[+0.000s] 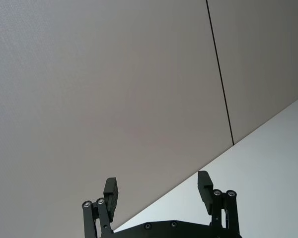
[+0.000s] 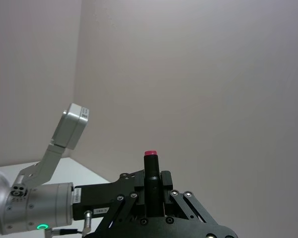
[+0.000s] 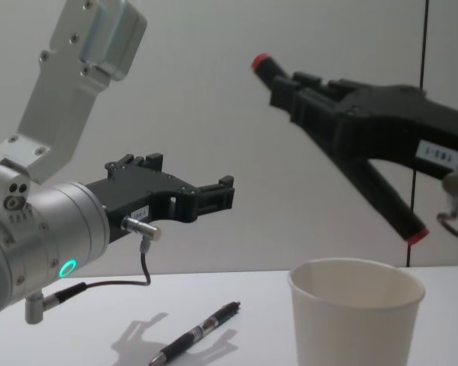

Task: Place the pen into the pen holder.

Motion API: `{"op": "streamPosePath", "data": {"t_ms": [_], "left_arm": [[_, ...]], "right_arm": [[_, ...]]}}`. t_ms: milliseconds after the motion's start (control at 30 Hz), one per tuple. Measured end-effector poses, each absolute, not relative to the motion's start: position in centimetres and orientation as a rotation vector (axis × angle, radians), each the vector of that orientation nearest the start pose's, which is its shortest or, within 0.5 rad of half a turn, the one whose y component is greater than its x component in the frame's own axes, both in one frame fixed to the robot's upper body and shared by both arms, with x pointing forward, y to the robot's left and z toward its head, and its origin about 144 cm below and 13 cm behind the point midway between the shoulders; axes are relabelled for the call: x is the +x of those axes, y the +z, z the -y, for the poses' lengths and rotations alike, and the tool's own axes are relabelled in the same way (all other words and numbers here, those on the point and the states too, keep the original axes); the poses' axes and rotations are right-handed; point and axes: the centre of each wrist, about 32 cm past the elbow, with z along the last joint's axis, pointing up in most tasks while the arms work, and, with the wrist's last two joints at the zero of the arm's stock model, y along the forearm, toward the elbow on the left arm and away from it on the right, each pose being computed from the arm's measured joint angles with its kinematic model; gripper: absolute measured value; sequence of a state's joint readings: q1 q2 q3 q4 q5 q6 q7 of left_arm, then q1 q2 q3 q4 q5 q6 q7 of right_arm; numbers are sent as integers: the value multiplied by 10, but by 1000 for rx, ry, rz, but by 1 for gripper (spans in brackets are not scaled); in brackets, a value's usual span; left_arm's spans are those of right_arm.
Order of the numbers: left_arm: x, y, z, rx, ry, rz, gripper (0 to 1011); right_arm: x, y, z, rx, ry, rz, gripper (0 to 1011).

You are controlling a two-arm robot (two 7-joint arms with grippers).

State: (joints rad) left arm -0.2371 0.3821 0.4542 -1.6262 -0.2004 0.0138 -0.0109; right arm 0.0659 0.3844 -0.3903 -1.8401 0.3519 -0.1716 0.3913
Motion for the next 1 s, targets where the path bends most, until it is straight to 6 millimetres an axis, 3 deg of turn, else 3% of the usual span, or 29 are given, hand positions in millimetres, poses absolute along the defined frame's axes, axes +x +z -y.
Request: {"op": "streamPosePath", "data": {"t_ms": [367, 1000], "left_arm": [[492, 1204, -198, 61, 1124, 268, 1001], [492, 1204, -198, 61, 1124, 268, 1001]], "right_arm": [[436, 1213, 193, 273, -813, 327, 185], [448, 1193, 174, 250, -820, 309, 185]]}}
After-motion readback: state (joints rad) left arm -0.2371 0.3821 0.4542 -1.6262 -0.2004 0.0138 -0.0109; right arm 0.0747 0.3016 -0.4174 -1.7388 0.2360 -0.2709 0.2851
